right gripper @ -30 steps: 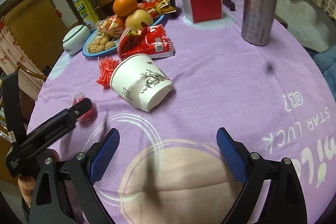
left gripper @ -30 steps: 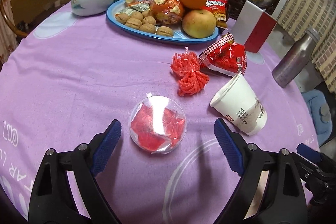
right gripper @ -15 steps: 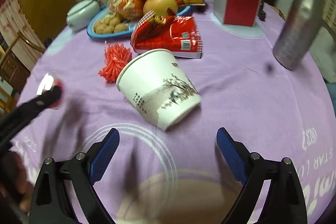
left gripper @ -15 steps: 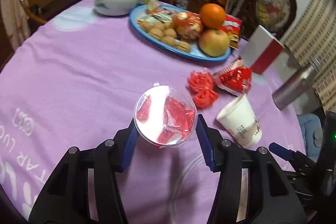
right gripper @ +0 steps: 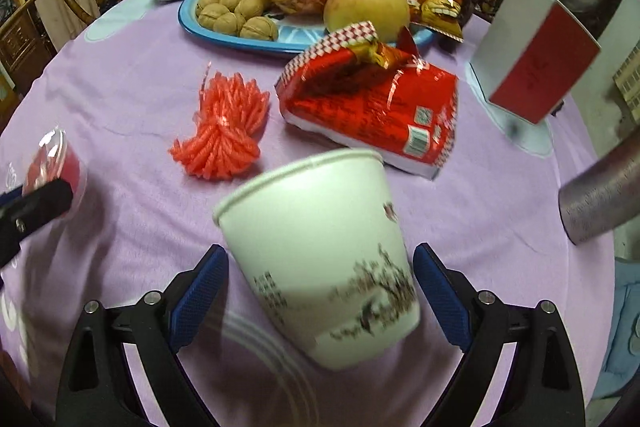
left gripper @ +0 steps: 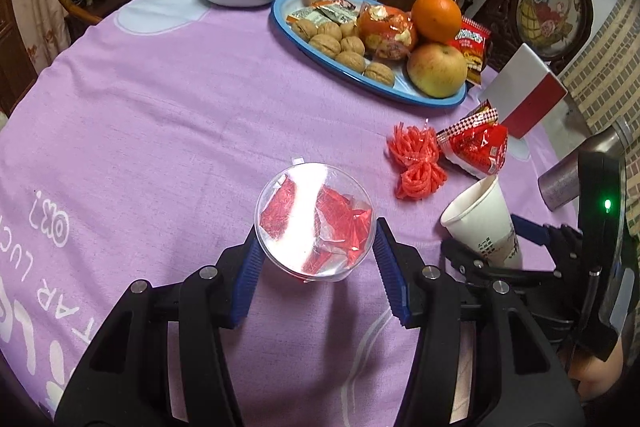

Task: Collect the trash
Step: 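Grasp the clear cup of red candies with the left tool while the right tool grasps the white paper cup, then carry the candy cup and paper cup in both tools over the red wastebasket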

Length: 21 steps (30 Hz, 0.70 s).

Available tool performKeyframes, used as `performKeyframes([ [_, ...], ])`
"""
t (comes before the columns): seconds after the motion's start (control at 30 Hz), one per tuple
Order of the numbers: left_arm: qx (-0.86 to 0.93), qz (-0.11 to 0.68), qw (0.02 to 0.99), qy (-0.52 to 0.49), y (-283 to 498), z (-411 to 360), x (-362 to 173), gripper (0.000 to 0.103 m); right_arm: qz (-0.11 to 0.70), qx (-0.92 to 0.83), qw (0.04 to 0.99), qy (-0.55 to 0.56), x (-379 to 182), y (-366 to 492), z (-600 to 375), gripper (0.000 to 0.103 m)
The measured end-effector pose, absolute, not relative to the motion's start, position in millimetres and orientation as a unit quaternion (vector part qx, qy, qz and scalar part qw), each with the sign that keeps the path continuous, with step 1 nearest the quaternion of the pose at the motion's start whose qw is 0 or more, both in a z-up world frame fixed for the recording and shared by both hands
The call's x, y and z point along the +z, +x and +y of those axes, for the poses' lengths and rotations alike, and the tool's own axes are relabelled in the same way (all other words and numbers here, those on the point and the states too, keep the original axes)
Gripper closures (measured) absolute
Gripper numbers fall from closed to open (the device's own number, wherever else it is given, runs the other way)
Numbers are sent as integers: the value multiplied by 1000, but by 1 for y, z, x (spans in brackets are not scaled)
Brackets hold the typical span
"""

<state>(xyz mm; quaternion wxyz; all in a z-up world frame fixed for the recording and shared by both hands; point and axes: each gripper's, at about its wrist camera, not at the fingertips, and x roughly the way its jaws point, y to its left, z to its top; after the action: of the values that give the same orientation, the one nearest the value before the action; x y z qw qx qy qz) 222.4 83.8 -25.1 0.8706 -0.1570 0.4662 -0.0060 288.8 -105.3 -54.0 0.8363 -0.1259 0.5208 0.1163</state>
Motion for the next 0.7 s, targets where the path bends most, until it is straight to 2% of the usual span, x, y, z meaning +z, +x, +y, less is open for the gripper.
performKeyframes([
  [0.1,-8,469,869,-158,223,83,-26,49,519,115,838,-125,-55,291,-102,13],
  [0.17,-6,469,869,-159,223,84,-26,49,519,118,838,-117,-55,289,-102,26],
  [0.27,-8,471,867,-163,223,85,-25,49,517,118,841,-107,-51,281,-104,34],
  [0.47,-27,466,870,-158,219,78,-19,49,486,112,865,-55,-22,238,-130,34],
  [0.7,-65,459,875,-135,206,53,-9,49,458,80,883,61,3,137,-203,34],
])
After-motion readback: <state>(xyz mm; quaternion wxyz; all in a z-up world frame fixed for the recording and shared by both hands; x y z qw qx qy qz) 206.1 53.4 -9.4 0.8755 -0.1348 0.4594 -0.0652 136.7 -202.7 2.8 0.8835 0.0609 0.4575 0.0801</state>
